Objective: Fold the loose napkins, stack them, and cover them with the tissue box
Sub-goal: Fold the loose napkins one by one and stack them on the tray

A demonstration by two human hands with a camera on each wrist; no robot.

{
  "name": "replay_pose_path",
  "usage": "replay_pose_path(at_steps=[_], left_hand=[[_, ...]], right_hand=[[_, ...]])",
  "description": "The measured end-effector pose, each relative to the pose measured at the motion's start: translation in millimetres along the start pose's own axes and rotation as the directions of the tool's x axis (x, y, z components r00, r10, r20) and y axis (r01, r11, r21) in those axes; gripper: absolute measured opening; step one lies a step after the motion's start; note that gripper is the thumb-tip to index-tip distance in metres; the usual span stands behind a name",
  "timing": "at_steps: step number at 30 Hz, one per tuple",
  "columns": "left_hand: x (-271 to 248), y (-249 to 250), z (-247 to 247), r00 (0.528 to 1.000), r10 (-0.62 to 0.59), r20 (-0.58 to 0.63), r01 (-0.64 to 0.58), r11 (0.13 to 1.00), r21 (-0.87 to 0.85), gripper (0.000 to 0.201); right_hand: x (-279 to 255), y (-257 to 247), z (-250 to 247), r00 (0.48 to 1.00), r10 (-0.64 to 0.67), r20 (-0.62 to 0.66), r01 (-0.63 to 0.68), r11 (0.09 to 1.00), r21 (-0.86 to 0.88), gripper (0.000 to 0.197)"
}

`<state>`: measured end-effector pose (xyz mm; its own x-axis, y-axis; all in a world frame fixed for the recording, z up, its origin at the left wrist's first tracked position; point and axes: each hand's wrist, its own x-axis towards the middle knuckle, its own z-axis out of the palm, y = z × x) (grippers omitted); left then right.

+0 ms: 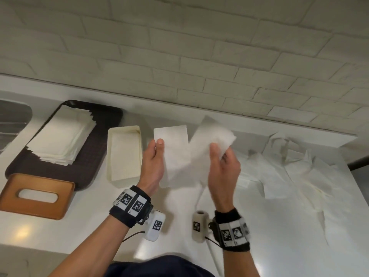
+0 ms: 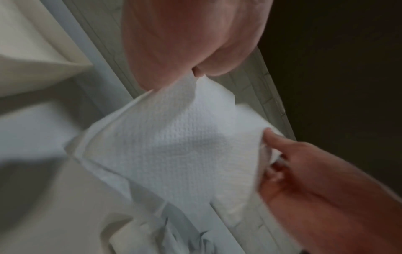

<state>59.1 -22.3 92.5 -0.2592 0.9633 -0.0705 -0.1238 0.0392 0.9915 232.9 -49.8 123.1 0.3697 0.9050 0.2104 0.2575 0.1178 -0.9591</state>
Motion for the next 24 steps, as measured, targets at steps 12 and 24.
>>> replay_pose_path(at_steps=[12, 24], left_hand=[[22, 38, -71, 0.980, -0.183, 0.084, 0.191, 0.976, -0.108, 0.036], [39, 38, -137, 0.989, -0.106, 0.101, 0.114, 0.990, -0.084, 0.027]], right_hand=[[-13, -54, 74, 0.907, 0.010, 0.422, -0.049, 0.996, 0.081, 0.021], [-53, -47, 161, 0.982, -0.039, 0.186, 0.056, 0.994, -0.089, 0.041]])
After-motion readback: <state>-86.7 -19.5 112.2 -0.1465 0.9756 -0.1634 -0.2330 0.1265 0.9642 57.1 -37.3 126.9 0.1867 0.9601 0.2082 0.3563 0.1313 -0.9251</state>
